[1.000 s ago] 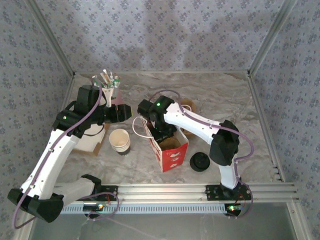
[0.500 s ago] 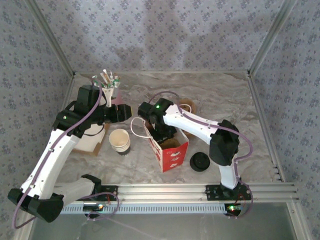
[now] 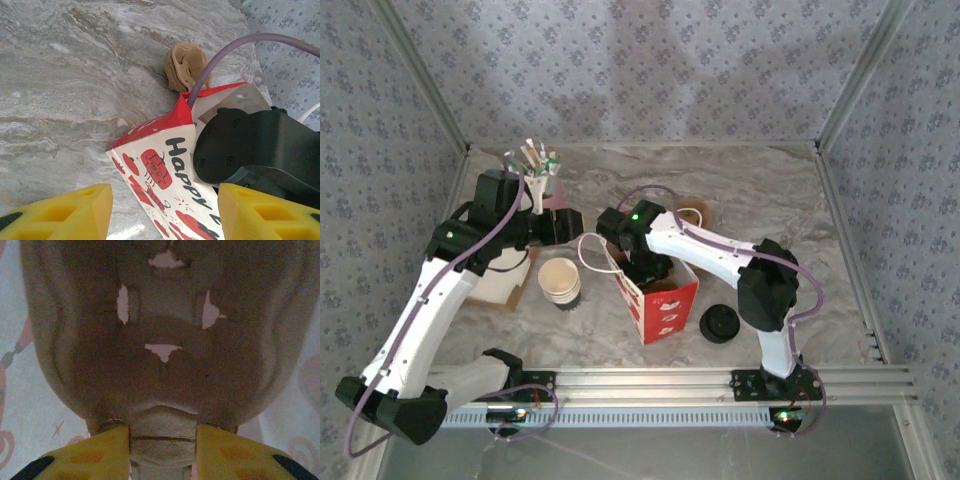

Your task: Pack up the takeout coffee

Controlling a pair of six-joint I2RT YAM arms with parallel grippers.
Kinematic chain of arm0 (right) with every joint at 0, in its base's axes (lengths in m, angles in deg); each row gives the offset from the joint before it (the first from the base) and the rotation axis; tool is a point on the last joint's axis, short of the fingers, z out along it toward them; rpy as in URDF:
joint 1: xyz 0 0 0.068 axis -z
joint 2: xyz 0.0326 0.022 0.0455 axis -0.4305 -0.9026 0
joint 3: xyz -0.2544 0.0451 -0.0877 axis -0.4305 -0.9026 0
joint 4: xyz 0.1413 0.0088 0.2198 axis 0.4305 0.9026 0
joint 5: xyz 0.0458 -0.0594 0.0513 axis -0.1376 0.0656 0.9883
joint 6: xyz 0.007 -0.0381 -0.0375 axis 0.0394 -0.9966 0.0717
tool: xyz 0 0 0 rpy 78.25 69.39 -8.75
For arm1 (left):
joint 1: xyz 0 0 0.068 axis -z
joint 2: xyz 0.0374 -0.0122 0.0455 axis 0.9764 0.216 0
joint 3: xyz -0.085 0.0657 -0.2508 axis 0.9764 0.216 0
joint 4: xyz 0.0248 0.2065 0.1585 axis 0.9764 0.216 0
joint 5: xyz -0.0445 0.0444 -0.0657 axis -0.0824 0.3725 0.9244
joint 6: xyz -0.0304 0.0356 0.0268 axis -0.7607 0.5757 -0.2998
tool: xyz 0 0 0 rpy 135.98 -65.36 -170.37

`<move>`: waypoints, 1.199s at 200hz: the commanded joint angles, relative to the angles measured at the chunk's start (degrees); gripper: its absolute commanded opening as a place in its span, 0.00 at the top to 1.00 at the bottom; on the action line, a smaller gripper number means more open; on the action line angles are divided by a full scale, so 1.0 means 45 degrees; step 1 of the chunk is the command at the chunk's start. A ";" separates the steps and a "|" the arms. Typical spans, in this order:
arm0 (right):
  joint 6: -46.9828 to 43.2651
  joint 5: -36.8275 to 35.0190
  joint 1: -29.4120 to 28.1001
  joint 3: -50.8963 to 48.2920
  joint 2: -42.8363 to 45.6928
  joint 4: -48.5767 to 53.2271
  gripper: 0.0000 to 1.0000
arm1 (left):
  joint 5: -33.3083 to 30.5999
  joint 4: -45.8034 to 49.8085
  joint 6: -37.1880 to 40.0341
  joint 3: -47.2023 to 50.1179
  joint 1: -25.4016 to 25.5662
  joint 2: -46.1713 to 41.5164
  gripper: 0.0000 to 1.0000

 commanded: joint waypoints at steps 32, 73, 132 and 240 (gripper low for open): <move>0.0234 -0.0125 -0.0042 -0.0267 0.0059 0.0500 0.58 | -0.0057 -0.0291 -0.0134 -0.0090 -0.0020 0.0099 0.42; 0.0254 -0.0297 -0.0026 0.0225 0.0383 0.0850 0.50 | -0.0047 -0.0293 -0.0166 -0.0158 -0.0020 0.0099 0.42; 0.0294 -0.0501 -0.0003 0.1162 0.0705 0.1391 0.38 | -0.0096 -0.0276 -0.0263 -0.0227 0.0000 0.0061 0.42; 0.0409 -0.0332 0.0030 0.2834 0.1532 0.1745 0.29 | 0.0078 -0.0459 -0.0702 -0.0155 0.0000 -0.0523 0.40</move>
